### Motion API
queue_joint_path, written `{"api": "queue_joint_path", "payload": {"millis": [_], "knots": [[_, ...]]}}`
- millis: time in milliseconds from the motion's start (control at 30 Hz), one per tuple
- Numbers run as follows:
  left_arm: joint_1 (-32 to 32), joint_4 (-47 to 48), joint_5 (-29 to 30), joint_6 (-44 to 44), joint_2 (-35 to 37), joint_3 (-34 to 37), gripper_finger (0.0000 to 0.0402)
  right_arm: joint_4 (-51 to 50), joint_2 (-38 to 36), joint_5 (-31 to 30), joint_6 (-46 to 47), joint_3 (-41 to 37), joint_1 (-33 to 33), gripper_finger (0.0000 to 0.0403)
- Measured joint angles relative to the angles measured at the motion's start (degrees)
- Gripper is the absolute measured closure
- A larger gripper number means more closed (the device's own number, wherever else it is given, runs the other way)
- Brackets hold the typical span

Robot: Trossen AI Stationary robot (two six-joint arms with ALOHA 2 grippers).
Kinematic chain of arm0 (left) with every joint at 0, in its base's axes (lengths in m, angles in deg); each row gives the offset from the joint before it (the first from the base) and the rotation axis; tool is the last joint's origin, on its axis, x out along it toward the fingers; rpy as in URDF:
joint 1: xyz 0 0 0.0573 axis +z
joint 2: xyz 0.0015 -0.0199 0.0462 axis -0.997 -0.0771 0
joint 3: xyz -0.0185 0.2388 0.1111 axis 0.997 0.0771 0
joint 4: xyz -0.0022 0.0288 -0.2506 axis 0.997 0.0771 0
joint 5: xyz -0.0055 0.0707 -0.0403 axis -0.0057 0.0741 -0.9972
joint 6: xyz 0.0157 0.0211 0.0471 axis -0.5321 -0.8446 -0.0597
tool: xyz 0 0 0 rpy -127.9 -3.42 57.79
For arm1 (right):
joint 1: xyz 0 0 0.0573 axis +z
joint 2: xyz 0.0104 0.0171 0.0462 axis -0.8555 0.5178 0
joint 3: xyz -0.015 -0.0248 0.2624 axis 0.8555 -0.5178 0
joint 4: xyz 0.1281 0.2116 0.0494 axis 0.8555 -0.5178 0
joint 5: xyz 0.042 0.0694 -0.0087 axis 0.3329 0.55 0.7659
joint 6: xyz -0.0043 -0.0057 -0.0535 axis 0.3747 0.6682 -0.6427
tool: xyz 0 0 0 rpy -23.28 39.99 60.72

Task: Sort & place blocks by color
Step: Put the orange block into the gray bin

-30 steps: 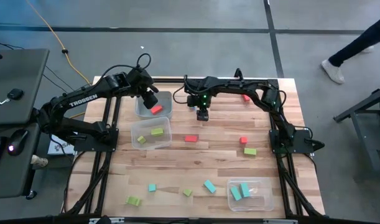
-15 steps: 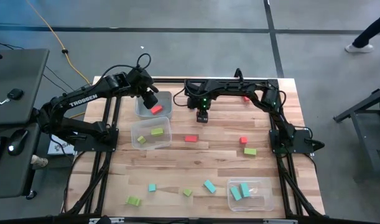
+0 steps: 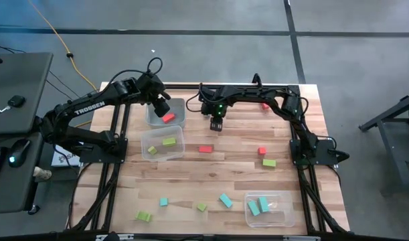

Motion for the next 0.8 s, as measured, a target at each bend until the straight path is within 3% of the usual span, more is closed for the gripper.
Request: {"api": "queue_joint_path", "payload": {"millis": [200, 467, 633, 800], "knots": [[0.0, 0.0, 0.0, 0.0, 0.0, 0.0, 0.022, -0.8, -0.7, 2.8, 4.7, 1.4, 0.3, 0.0296], [0.0, 0.0, 0.2, -2.1, 0.0, 0.0, 0.022, -0.2, -0.9, 2.8, 8.6, 13.3, 0.4, 0.0296], [1.0, 2.9, 0.2, -2.1, 1.0, 0.0, 0.022, 7.1, -1.0, 2.9, 11.8, 18.4, 0.4, 0.0296], [2.1, 7.4, 0.3, -2.0, 3.9, 0.0, 0.022, 19.9, -1.0, 5.3, 20.8, 18.6, 0.6, 0.0296]]}}
